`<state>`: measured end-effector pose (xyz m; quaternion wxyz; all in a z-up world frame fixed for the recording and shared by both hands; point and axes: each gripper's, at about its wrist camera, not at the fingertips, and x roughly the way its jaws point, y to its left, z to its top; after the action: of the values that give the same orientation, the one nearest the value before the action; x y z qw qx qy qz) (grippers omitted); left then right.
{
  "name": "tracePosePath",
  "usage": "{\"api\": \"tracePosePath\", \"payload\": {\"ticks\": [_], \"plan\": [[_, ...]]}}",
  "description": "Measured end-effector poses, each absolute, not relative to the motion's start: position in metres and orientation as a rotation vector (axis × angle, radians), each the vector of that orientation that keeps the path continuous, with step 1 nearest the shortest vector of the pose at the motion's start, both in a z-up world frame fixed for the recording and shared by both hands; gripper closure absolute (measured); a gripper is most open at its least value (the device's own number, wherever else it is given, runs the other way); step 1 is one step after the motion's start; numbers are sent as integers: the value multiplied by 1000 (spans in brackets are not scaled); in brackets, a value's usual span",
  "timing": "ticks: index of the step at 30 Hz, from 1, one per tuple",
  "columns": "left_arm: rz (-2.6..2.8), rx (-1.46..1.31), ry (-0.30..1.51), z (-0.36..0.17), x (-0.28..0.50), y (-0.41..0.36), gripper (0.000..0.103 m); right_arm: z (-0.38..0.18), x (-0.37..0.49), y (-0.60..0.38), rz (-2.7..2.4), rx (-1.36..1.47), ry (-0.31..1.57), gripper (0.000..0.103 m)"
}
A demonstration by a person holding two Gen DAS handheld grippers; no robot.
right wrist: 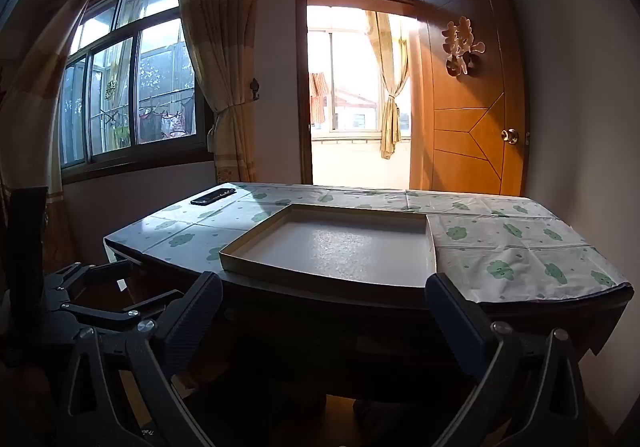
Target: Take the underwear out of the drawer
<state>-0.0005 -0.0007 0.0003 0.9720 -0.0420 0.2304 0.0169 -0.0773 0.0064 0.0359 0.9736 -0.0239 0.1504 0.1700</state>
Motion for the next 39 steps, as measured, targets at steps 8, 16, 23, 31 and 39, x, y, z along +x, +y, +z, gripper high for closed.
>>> {"api": "tracePosePath", "payload": {"ticks": [8,16,23,31,39], "plan": [[21,-93,471,0,0,2,0,36,-78,6,339,-51,299,0],[19,-92,469,-4,1,-1,0,35,-77,8,342,-52,302,0],[19,-91,469,-4,1,-2,0,31,-77,7,342,-50,304,0],[19,-91,467,-5,1,-1,0,31,-77,7,342,-50,305,0],[19,-91,467,-5,1,-1,0,28,-77,7,342,-48,304,0]]}}
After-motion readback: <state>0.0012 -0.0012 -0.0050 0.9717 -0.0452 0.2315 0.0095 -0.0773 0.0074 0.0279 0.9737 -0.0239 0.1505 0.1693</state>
